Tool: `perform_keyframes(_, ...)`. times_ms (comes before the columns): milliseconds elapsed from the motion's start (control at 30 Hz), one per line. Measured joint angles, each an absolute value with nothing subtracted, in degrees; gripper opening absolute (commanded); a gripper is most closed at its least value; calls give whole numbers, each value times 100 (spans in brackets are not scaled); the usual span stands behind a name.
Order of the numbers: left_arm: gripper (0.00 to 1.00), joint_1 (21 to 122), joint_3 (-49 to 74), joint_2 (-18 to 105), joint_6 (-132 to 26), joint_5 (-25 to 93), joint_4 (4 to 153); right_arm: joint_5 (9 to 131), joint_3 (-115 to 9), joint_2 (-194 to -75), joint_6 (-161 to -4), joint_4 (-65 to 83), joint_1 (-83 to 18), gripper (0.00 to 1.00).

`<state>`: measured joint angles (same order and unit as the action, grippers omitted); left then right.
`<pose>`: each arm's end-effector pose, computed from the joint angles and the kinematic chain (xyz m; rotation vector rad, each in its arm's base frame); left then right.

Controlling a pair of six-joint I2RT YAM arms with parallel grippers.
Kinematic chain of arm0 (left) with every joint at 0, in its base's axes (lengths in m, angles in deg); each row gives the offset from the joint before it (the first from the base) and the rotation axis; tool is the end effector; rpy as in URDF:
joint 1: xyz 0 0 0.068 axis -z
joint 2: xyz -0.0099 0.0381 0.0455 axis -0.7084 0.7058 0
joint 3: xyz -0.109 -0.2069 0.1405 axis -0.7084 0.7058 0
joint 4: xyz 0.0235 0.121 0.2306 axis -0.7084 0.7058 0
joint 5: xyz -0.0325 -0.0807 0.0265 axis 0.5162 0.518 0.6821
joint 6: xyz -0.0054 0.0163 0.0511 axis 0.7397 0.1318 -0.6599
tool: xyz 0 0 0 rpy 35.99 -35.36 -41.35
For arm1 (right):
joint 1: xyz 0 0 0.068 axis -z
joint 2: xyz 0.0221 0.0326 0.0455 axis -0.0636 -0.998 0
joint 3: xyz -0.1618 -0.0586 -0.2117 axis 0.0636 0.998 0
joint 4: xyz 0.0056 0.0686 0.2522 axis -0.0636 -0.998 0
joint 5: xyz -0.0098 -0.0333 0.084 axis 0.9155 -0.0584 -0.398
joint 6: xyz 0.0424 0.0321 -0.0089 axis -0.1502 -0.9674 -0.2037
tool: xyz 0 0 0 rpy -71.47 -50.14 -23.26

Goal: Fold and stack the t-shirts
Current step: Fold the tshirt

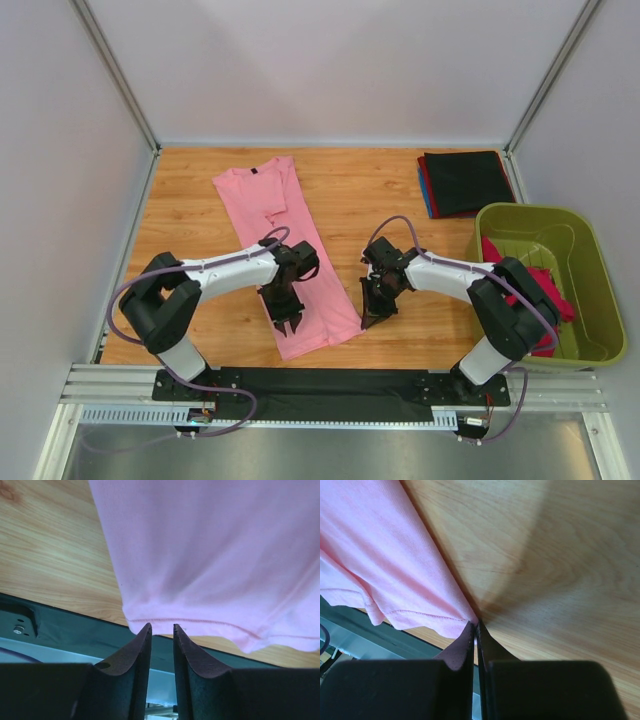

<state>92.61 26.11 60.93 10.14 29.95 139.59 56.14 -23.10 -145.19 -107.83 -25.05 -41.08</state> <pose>0.1755 -0.1957 0.1776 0.7158 -2.9581 -0.0274 0.1979 0.1678 0.1365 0.1830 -3.0014 -0.5996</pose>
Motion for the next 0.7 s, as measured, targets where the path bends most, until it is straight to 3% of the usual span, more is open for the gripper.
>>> perform_keyframes(267,32,9348,2674,6569,1001,3050,13872,5618,-2312,-14519,-10774,-2510,-4108,0)
perform_keyframes(433,27,9355,2712,6768,990,3107,13786,5622,-2312,-14519,-10772,-2514,-4108,0)
perform_keyframes(633,4,9394,2712,6834,985,3170,13749,5629,-2317,-14519,-10770,-2525,-4108,0)
perform_keyframes(700,0,9401,2712,6834,974,3161,13760,5629,-2317,-14519,-10770,-2525,-4108,0)
